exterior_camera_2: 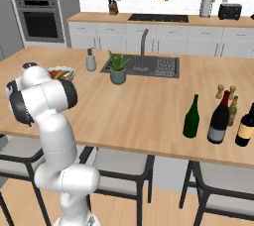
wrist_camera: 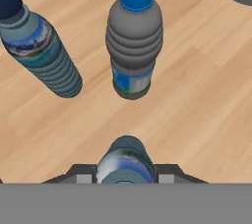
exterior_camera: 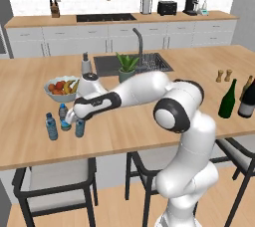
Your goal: Move the plastic bottles in the middle to the plastics group, and the glass bottles in the middle to the glass group.
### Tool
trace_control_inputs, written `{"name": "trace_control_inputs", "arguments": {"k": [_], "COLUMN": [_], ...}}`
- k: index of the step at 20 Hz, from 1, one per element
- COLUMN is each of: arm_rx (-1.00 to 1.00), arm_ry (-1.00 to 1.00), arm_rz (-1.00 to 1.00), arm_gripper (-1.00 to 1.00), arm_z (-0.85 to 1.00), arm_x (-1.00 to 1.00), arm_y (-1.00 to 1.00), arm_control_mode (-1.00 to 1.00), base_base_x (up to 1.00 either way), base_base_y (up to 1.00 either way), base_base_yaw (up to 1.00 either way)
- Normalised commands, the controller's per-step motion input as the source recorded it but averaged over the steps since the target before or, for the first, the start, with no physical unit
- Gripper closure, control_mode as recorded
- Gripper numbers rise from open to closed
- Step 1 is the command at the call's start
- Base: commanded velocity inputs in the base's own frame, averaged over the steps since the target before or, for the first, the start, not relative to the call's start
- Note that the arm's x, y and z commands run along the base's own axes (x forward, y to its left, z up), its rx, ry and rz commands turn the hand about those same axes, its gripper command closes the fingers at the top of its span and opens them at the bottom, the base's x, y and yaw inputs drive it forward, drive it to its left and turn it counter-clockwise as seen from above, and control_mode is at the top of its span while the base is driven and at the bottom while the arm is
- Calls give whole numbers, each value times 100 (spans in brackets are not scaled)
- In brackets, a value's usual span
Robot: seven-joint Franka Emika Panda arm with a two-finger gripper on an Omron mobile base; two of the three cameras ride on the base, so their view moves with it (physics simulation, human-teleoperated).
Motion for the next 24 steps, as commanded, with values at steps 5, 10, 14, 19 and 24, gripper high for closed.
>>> {"name": "trace_control_inputs", "arguments": {"k": [5,10,14,19,24], "arm_rx": [0,0,5,17,12], "arm_ry": [0,-1,-5,-8,-2], "arm_rz": [0,0,0,0,0], "arm_gripper": [100,-100,-100,-100,-100], "arm_z": [-39,-33,-8,24,58], "arm_x": [0,0,0,-4,-9], "arm_y": [0,0,0,-1,-21], "arm_control_mode": [-100,-100,-100,-100,-100], "base_base_x": [0,0,0,0,0], "base_base_y": [0,0,0,0,0], "base_base_yaw": [0,0,0,0,0]}}
